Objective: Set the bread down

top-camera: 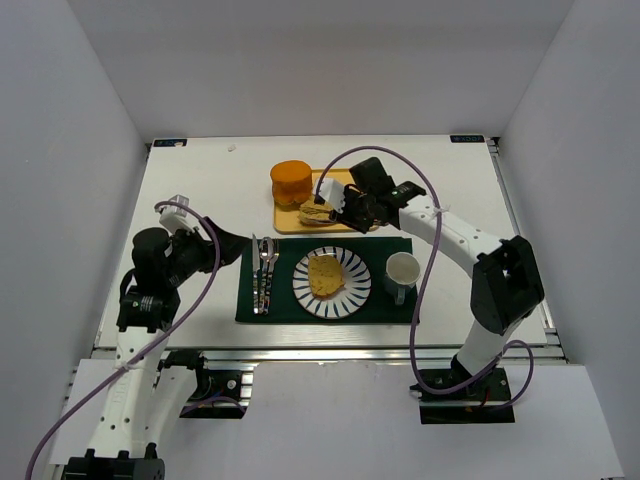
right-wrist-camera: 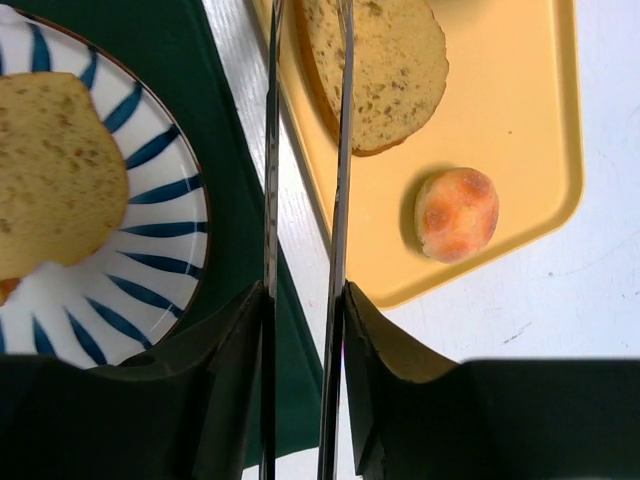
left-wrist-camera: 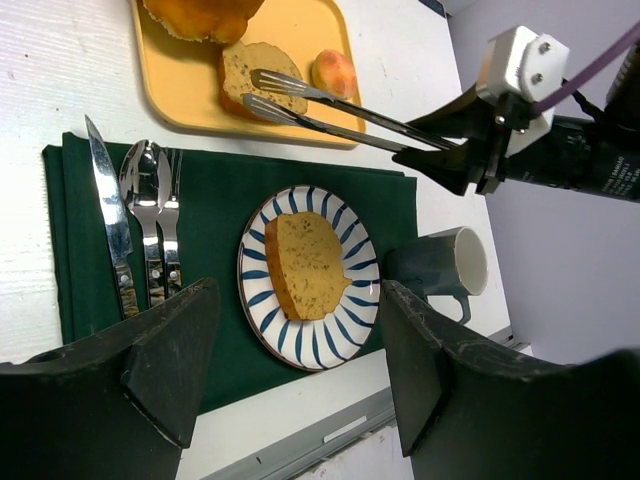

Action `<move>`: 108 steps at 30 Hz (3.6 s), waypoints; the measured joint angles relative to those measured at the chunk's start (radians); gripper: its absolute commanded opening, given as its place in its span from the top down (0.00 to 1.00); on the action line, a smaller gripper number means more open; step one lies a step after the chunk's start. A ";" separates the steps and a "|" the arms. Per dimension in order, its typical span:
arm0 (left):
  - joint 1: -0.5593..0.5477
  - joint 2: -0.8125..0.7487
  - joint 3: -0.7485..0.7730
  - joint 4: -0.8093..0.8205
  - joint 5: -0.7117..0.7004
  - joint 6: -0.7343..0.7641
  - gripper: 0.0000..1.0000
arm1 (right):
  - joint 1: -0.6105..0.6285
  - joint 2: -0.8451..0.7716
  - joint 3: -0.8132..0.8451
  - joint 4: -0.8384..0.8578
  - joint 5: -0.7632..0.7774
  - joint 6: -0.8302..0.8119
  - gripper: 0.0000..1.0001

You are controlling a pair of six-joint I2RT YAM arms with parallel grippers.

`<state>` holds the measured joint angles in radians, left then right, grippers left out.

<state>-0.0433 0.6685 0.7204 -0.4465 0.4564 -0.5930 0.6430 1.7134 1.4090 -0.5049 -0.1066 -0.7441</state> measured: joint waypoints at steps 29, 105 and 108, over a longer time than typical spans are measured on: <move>0.000 0.003 -0.022 0.006 0.000 -0.011 0.25 | -0.020 0.037 0.048 -0.080 0.087 -0.051 0.94; 0.000 0.001 -0.025 0.001 -0.005 -0.009 0.25 | 0.042 0.229 0.243 0.065 0.142 -0.108 0.81; 0.000 0.008 -0.025 0.003 -0.005 -0.009 0.25 | 0.031 0.233 0.272 0.039 0.141 -0.099 0.95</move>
<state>-0.0433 0.6762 0.6952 -0.4435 0.4519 -0.6018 0.6739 1.9469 1.6814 -0.4664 0.0341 -0.8429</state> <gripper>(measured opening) 0.747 0.243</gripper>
